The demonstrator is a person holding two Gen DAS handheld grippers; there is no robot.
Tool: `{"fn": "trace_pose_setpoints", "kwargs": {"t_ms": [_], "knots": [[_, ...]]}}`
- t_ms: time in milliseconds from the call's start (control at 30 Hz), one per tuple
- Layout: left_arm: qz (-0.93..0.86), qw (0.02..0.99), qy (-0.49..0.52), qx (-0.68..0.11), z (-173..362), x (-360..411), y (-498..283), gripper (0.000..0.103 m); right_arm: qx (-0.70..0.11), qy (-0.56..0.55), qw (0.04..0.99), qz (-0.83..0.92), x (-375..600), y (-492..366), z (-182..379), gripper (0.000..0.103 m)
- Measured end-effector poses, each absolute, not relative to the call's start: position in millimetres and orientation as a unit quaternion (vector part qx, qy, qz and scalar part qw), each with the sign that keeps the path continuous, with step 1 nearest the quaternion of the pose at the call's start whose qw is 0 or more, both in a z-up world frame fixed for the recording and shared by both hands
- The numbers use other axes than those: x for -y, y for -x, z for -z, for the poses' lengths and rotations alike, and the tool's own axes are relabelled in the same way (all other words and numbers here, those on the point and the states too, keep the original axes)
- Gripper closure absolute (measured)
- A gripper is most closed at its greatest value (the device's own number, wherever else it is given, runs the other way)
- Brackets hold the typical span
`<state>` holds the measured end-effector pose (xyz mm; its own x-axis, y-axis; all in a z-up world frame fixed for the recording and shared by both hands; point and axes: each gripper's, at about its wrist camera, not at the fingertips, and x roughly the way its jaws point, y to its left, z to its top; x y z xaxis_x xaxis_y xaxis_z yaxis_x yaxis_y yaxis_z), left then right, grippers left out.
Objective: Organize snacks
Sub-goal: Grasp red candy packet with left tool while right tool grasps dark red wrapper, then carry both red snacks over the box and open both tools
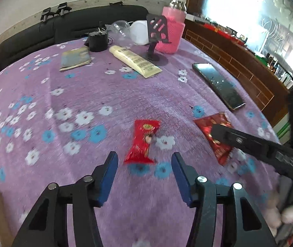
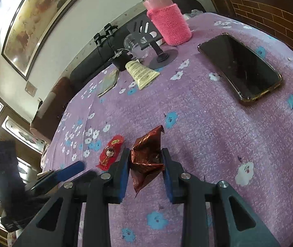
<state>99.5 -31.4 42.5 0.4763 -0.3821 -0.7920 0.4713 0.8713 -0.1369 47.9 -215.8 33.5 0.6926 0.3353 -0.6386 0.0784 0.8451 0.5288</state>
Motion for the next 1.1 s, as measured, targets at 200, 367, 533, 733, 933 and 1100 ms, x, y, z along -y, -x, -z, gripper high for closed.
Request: {"fn": "trace_pose_setpoints", "kwargs": {"t_ms": [200, 367, 533, 733, 933, 1100], "knots": [[0.233, 0.86, -0.073, -0.447, -27, 56, -123, 0.048, -0.374, -0.26, 0.887, -0.078, 217, -47, -40, 0.075], [0.221, 0.865, -0.109, -0.437, -28, 61, -121, 0.084, -0.375, -0.269, 0.883, -0.081, 220, -47, -39, 0.076], [0.211, 0.876, -0.105, -0.422, -39, 46, -106, 0.085, -0.383, -0.271, 0.879, -0.088, 219, -50, -35, 0.084], [0.213, 0.881, -0.07, -0.416, -55, 23, -89, 0.085, -0.381, -0.23, 0.891, -0.089, 204, -54, -35, 0.061], [0.215, 0.884, -0.041, -0.414, -64, 4, -72, 0.085, -0.407, -0.179, 0.893, -0.077, 186, -66, -22, 0.061], [0.212, 0.89, -0.012, -0.402, -81, -20, -45, 0.085, -0.409, -0.201, 0.885, -0.095, 192, -64, -20, 0.075]]}}
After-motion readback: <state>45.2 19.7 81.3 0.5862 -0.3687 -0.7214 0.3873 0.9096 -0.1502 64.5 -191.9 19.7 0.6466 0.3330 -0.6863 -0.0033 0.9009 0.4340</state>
